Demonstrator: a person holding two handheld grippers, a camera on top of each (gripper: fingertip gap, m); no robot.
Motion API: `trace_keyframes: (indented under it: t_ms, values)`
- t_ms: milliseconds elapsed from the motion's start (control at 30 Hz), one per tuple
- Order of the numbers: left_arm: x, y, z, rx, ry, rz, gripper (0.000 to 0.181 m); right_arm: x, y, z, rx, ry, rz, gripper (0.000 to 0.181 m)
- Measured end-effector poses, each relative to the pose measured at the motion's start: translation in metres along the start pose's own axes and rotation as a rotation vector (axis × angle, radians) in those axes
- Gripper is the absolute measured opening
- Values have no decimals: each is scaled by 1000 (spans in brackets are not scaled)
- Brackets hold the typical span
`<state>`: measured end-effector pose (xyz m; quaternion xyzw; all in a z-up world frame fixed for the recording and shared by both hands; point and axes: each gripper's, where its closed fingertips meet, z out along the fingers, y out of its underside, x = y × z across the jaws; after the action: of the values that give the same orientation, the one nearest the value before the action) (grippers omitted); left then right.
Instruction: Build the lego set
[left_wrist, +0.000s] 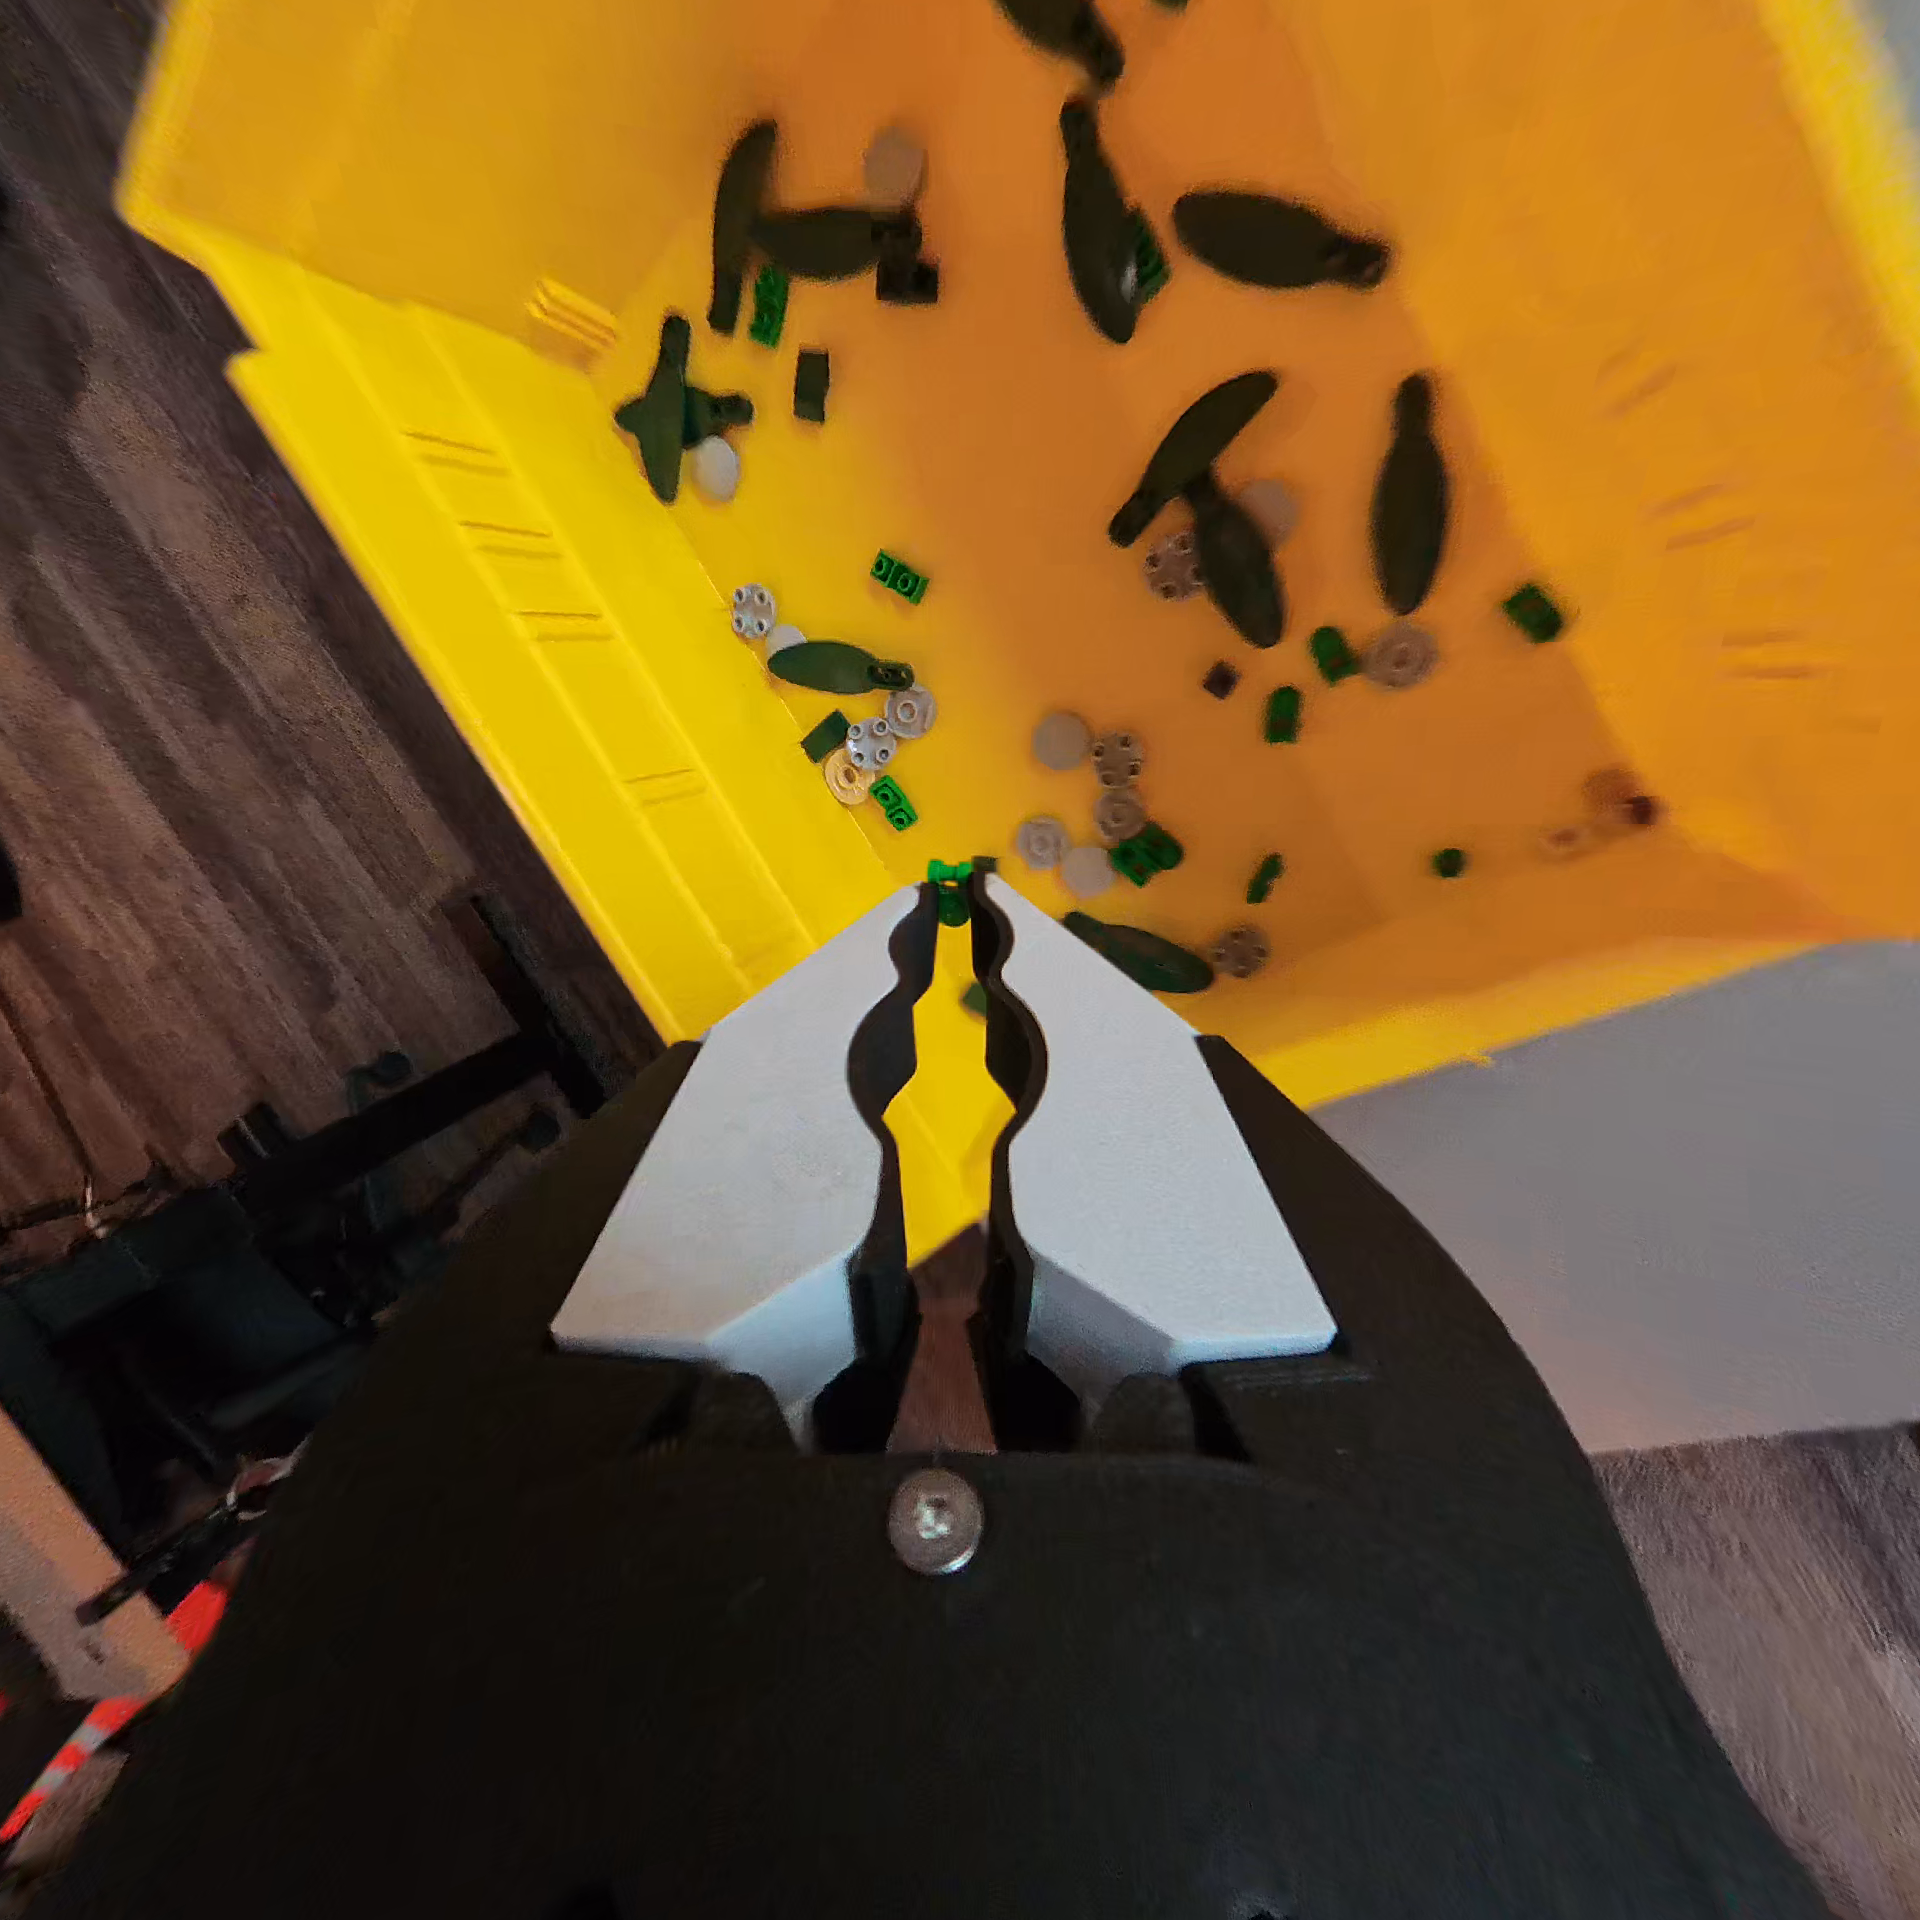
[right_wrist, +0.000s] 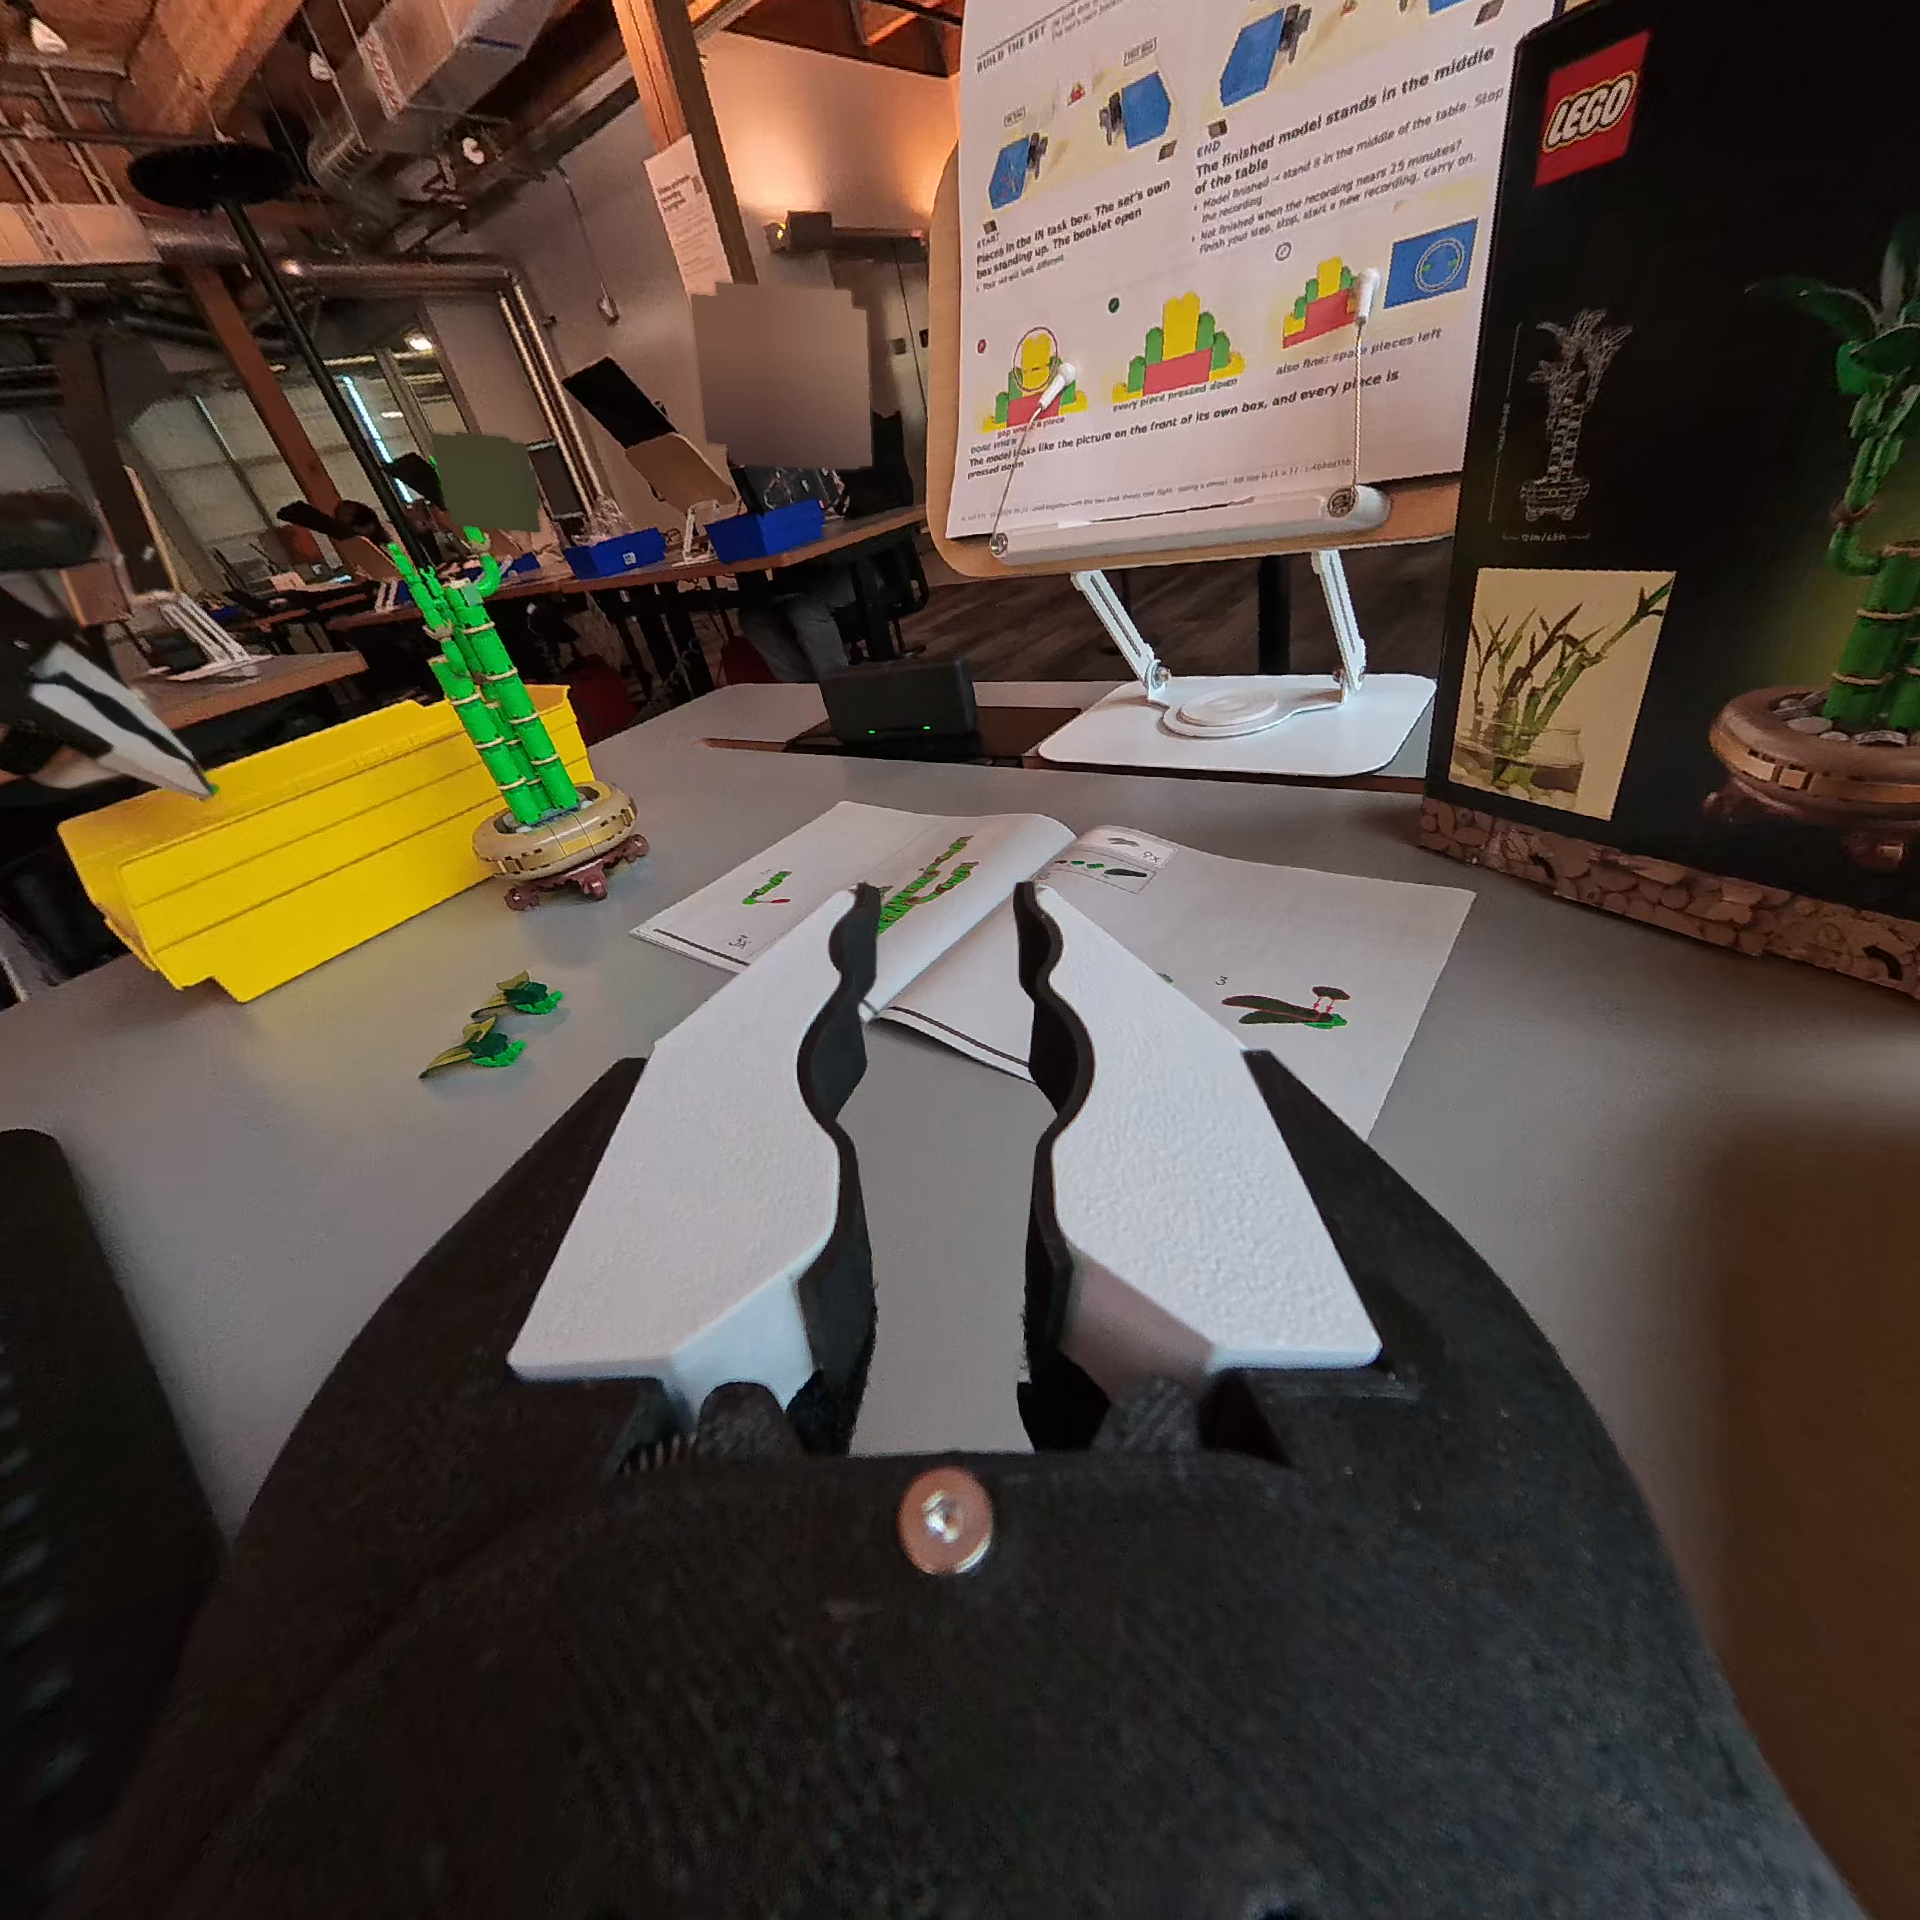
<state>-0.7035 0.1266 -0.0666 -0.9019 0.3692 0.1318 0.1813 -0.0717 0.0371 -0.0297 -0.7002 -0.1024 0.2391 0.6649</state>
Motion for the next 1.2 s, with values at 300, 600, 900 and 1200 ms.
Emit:
trace_keyframes:
  t_ms: [300,600,900,1200]
  values:
    - [199,-115,-95,344,310,271,4,-13,3,4,-29,-41,-45,26]
    - [414,-202,-67,395,466,586,4,1,1,-1,-3,1,-7,26]
    - [453,-192,-47,274,485,634,4,-13,0,2,-19,-53,-26,27]
    - [454,-189,-35,231,445,645,4,-20,-1,1,-20,-82,-5,28]
